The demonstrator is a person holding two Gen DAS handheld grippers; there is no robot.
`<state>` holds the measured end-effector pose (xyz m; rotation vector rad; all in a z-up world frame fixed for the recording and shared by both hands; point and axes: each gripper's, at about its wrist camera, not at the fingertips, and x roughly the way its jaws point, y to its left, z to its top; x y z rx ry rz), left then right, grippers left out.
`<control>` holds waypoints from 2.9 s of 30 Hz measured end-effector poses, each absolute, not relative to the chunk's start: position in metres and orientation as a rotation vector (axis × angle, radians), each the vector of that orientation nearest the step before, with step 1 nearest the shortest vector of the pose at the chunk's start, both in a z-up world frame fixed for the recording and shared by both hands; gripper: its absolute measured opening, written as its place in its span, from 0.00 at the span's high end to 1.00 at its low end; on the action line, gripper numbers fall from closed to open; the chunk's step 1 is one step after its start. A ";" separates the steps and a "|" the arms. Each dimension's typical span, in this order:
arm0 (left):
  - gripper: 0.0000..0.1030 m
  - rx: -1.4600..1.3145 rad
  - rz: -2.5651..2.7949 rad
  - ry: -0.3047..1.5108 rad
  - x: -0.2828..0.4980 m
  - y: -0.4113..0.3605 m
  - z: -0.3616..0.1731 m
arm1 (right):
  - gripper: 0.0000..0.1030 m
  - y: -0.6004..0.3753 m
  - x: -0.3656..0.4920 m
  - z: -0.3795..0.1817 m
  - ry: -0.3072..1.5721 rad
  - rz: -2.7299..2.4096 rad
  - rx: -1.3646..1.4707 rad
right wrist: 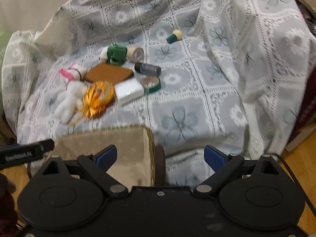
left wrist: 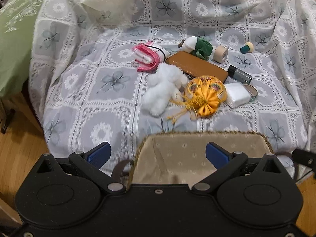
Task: Organize soft objects
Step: 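Reach the left tool to the white teddy bear while the right tool reaches the green tape, then close the left tool on the teddy bear while the right tool grasps the green tape roll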
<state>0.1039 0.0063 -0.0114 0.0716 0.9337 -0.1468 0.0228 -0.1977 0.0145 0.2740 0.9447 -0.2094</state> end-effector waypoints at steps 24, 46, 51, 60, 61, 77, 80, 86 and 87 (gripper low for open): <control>0.04 0.133 -0.137 1.000 0.238 -0.011 -0.059 | 0.10 -0.226 0.164 -0.030 1.023 -0.139 0.133; 0.02 0.092 -0.106 1.026 0.274 0.003 -0.085 | 0.10 -0.203 0.191 -0.041 1.041 -0.034 0.079; 0.02 0.088 -0.129 1.019 0.275 0.006 -0.087 | 0.10 -0.221 0.202 -0.036 1.015 -0.107 0.129; 0.02 0.092 -0.130 1.005 0.274 0.006 -0.086 | 0.10 -0.250 0.222 -0.053 1.051 -0.281 0.176; 0.02 0.092 -0.130 1.006 0.274 0.006 -0.086 | 0.10 -0.251 0.223 -0.057 1.060 -0.288 0.168; 0.02 0.091 -0.130 1.007 0.274 0.006 -0.086 | 0.13 -0.275 0.203 -0.062 0.990 -0.418 0.155; 0.02 0.091 -0.131 1.007 0.274 0.006 -0.086 | 0.12 -0.267 0.208 -0.066 0.987 -0.357 0.191; 0.02 0.088 -0.130 1.003 0.273 0.006 -0.085 | 0.12 -0.254 0.216 -0.075 1.005 -0.325 0.180; 0.02 0.086 -0.130 1.002 0.273 0.007 -0.085 | 0.12 -0.255 0.214 -0.073 1.001 -0.315 0.180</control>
